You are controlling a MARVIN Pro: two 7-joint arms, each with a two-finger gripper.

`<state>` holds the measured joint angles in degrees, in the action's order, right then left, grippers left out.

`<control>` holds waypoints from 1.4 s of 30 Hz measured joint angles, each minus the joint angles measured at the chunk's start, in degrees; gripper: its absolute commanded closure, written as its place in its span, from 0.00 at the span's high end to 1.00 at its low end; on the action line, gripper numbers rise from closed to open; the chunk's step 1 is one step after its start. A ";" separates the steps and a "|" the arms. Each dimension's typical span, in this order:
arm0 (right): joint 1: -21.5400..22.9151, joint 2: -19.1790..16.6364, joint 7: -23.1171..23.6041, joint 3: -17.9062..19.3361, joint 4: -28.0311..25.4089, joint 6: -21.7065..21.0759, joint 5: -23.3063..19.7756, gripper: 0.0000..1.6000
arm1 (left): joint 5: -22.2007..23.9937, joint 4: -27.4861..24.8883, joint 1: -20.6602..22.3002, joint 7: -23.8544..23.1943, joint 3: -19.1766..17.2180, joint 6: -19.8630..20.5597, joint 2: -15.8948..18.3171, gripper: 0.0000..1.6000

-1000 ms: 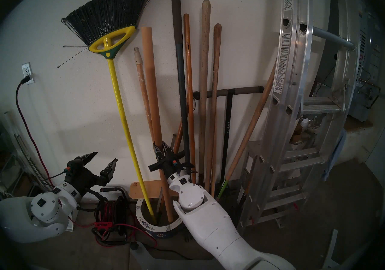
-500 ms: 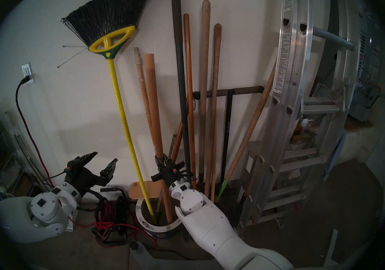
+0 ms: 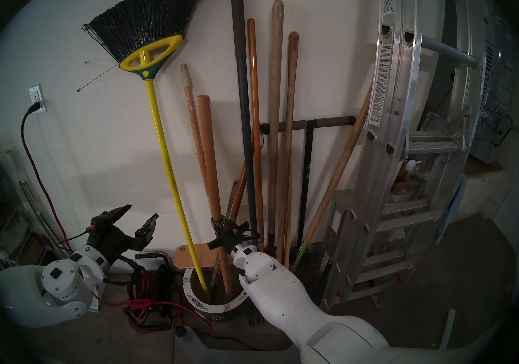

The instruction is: Put wooden sticks into the pot

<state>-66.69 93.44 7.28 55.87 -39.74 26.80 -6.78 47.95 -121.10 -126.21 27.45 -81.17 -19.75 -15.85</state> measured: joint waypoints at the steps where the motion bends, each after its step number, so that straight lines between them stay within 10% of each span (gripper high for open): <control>1: 0.71 0.30 0.23 0.04 1.06 0.18 0.01 0.00 | 0.00 0.00 0.00 0.00 0.00 0.00 0.00 1.00; 42: 9.57 5.71 3.80 1.90 18.04 9.02 -0.55 0.00 | 0.00 0.00 0.00 0.00 0.00 0.00 0.00 1.00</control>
<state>-57.13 99.15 11.09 57.77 -21.69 35.82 -7.33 47.95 -121.10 -126.21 27.45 -81.17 -19.75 -15.84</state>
